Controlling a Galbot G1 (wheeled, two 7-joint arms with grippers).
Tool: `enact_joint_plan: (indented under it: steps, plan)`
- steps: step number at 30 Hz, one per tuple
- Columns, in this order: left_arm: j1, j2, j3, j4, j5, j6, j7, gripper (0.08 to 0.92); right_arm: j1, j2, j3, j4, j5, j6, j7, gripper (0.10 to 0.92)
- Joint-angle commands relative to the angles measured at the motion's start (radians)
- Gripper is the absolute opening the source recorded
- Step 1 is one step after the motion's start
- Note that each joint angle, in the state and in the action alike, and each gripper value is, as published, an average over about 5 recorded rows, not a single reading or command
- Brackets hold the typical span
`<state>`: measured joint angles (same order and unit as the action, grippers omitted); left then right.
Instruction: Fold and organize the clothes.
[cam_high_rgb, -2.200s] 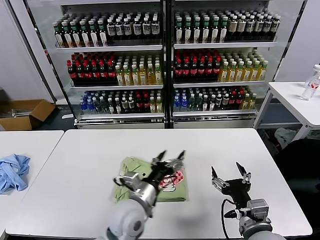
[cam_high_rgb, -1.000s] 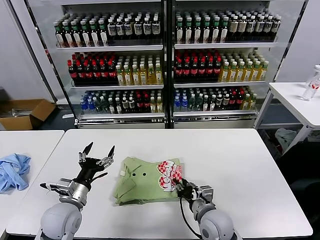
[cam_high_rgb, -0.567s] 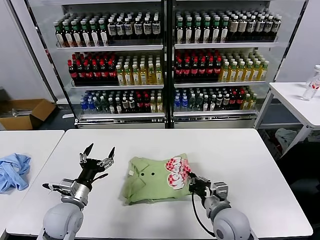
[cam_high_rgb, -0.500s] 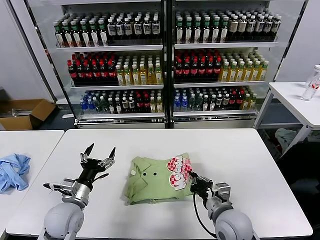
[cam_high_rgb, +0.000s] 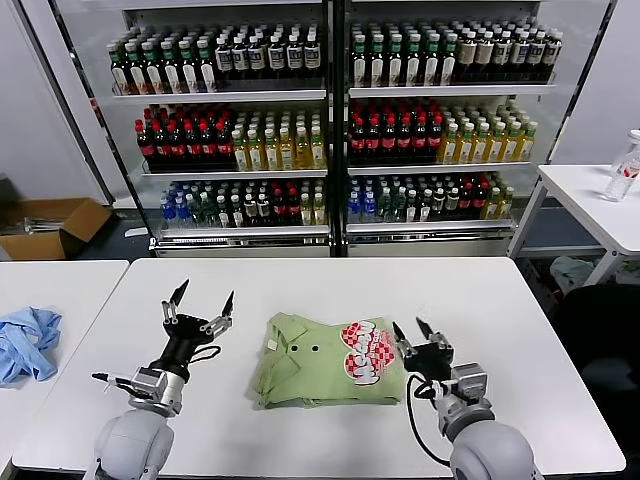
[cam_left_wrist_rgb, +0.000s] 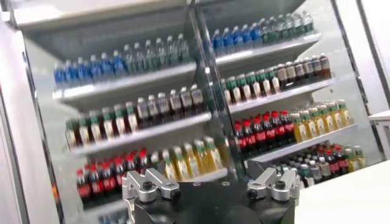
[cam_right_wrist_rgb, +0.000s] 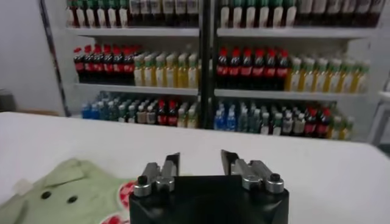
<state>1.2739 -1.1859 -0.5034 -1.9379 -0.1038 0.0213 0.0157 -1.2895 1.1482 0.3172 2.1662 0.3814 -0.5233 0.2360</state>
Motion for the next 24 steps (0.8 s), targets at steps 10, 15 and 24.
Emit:
enact_joint_plan:
  steps: [10,15,24]
  plan:
    - [-0.032,-0.023,-0.03,0.042,0.196,-0.124,0.047,0.822,0.105,-0.038,0.088,-0.07,-0.196,0.157,-0.08,0.788]
    - [-0.042,-0.024,-0.03,0.037,0.071,-0.061,0.03,0.823,0.125,-0.024,0.074,-0.123,-0.226,0.192,-0.088,0.822]
    - [-0.01,0.005,-0.075,0.034,0.075,-0.013,-0.025,0.823,0.115,-0.014,0.08,-0.146,-0.268,0.216,-0.103,0.823]
